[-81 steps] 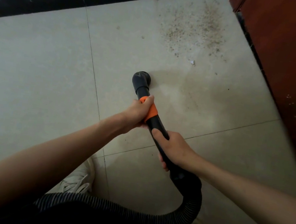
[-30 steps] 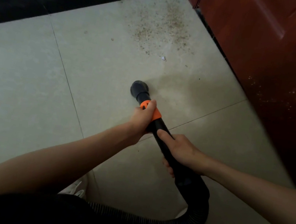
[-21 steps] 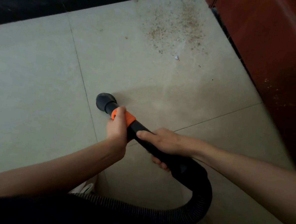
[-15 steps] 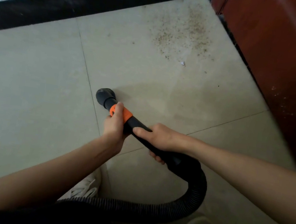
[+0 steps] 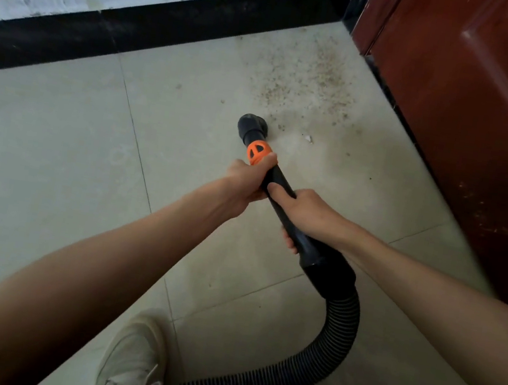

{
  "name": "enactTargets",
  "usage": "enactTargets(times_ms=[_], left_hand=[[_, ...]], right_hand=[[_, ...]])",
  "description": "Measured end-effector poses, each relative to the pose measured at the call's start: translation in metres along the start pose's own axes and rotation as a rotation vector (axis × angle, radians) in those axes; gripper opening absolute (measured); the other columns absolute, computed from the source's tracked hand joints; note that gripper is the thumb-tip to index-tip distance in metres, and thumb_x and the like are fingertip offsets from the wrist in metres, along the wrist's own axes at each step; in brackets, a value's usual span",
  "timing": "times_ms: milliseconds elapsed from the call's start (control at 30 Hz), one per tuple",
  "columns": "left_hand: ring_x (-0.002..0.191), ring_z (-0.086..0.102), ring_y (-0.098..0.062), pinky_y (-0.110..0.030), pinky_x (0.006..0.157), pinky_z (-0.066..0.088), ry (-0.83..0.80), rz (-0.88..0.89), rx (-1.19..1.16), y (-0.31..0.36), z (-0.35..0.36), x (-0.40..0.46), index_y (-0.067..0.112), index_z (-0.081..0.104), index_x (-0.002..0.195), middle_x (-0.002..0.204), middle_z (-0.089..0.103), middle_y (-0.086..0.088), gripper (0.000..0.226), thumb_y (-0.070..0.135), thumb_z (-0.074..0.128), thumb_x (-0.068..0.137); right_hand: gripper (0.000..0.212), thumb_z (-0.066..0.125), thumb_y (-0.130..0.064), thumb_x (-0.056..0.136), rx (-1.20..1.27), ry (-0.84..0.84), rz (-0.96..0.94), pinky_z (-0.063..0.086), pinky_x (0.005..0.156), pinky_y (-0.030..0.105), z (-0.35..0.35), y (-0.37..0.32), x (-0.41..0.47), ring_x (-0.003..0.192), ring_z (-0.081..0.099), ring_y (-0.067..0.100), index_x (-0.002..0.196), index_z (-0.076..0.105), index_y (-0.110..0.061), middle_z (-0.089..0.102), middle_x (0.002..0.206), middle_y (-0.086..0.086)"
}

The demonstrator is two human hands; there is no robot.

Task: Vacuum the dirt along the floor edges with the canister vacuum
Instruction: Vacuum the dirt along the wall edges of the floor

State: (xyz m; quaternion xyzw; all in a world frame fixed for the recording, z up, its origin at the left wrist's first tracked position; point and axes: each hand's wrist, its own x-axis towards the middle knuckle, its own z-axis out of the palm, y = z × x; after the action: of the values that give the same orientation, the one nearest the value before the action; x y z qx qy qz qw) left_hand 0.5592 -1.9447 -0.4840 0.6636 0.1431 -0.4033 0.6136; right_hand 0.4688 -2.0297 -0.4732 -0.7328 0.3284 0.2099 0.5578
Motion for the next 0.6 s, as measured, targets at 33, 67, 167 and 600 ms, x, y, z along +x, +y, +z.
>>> enactTargets(times_ms=[33,67,167,600], left_hand=[[0.069,0.059,-0.016,-0.019,0.05,0.051,0.005,0.017,0.0,0.005,-0.004,0.006,-0.002,0.051,0.112,0.098,0.058,-0.013,0.037,0.026,0.062,0.09],[0.07,0.06,-0.017,-0.02,0.052,0.052,0.005,0.032,-0.005,0.01,-0.01,0.012,-0.002,0.051,0.11,0.096,0.058,-0.013,0.035,0.026,0.061,0.091],[0.072,0.06,-0.018,-0.023,0.061,0.052,0.003,0.071,-0.052,0.028,-0.03,0.03,-0.004,0.052,0.106,0.089,0.058,-0.011,0.034,0.026,0.059,0.092],[0.065,0.056,-0.01,-0.021,0.063,0.05,-0.283,0.099,-0.372,0.108,-0.144,0.092,0.008,0.049,0.113,0.081,0.057,-0.003,0.037,0.041,0.045,0.097]], right_hand=[[0.048,0.049,-0.052,0.097,0.021,-0.024,-0.011,0.044,0.04,0.025,0.0,-0.005,0.006,0.035,0.053,0.02,0.08,0.047,-0.007,0.057,0.043,0.006],[0.049,0.05,-0.054,0.096,0.054,-0.052,-0.026,0.046,0.041,0.025,0.0,-0.009,0.011,0.038,0.055,0.021,0.081,0.048,-0.007,0.059,0.047,0.008],[0.054,0.055,-0.06,0.089,0.178,-0.124,-0.067,0.052,0.051,0.028,0.001,-0.02,0.023,0.049,0.062,0.021,0.082,0.056,-0.007,0.065,0.059,0.01],[0.069,0.059,-0.074,0.063,0.368,-0.338,-0.006,0.049,0.044,0.023,0.079,-0.073,0.039,0.04,0.054,0.018,0.069,0.057,-0.005,0.057,0.054,0.009]])
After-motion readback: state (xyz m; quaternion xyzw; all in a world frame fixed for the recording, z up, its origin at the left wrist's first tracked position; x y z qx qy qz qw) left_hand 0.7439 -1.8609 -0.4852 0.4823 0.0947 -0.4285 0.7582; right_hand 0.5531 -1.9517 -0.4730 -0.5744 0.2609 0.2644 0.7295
